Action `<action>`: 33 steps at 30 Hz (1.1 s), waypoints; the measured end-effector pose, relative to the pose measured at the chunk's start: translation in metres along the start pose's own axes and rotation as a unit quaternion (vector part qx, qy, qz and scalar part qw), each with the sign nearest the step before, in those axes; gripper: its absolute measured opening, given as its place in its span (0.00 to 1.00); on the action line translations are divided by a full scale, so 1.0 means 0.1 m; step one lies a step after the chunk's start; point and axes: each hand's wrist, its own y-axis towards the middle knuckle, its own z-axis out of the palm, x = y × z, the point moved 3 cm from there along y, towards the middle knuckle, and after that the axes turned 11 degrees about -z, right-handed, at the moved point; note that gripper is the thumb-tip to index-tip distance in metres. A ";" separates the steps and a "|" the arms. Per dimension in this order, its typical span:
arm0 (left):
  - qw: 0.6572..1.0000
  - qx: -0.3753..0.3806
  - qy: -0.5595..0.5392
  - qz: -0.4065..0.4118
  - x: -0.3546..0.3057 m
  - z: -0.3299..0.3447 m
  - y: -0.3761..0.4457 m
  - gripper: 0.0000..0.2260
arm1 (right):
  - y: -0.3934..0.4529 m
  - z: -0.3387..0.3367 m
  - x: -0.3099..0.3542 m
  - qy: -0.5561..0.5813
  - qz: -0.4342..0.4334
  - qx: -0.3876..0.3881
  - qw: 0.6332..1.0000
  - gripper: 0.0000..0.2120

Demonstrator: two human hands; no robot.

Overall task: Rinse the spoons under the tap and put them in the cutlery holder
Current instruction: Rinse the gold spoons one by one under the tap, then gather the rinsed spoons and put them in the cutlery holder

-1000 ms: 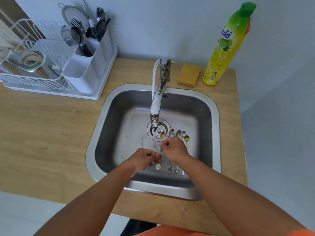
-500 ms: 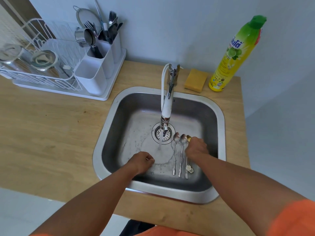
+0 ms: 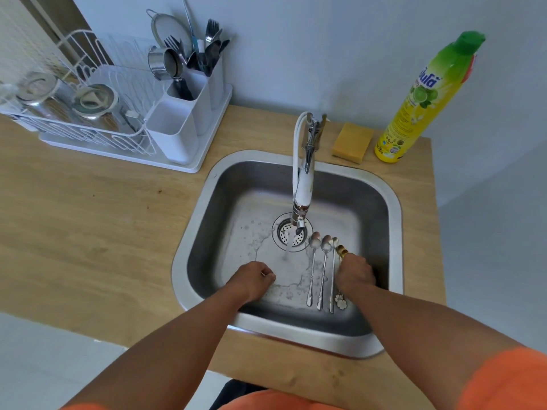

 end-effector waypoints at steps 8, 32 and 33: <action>0.997 -0.074 0.012 0.014 -0.24 -0.63 0.07 0.12 | 0.03 0.00 -0.02 0.020 0.016 -0.009 1.000 0.12; 0.814 -0.347 0.316 0.342 -2.45 -1.83 -0.36 0.28 | -0.24 0.17 0.14 0.069 -0.059 0.007 0.996 0.03; 0.798 -0.352 0.340 0.352 -2.40 -1.80 -0.35 0.28 | -0.25 0.17 0.13 0.073 -0.057 0.007 0.996 0.01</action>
